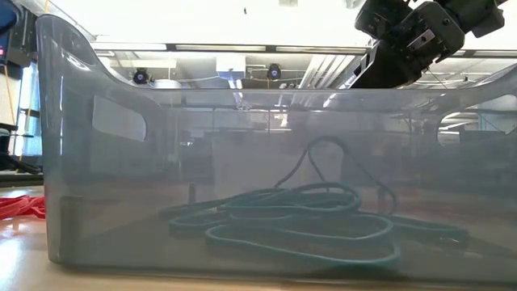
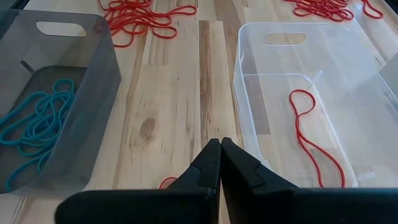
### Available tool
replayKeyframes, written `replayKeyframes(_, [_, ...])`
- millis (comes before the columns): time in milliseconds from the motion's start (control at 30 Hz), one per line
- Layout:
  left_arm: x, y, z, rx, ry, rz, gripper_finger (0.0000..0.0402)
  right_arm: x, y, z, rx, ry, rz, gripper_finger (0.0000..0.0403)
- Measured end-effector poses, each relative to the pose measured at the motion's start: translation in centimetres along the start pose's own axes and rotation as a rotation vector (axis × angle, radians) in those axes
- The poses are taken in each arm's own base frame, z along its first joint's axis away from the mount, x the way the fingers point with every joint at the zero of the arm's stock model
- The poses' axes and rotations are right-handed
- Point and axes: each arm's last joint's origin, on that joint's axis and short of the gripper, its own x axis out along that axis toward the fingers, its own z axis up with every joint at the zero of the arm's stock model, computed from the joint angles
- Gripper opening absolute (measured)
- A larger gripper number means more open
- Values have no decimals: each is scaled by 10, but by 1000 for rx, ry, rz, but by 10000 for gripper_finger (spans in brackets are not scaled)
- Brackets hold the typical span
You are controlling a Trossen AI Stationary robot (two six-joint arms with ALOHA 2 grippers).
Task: Sort rubber bands into baskets
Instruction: Put the blue rubber band into the black bin
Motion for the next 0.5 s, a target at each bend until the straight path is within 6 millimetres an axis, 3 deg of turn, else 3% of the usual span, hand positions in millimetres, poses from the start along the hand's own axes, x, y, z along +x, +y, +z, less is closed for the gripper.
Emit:
replayKeyframes(300, [11, 11, 0, -22, 8, 19, 114, 0, 0, -2, -3, 16, -2, 0])
replayKeyframes(500, [11, 11, 0, 11, 11, 24, 44, 0, 0, -2, -3, 16, -2, 0])
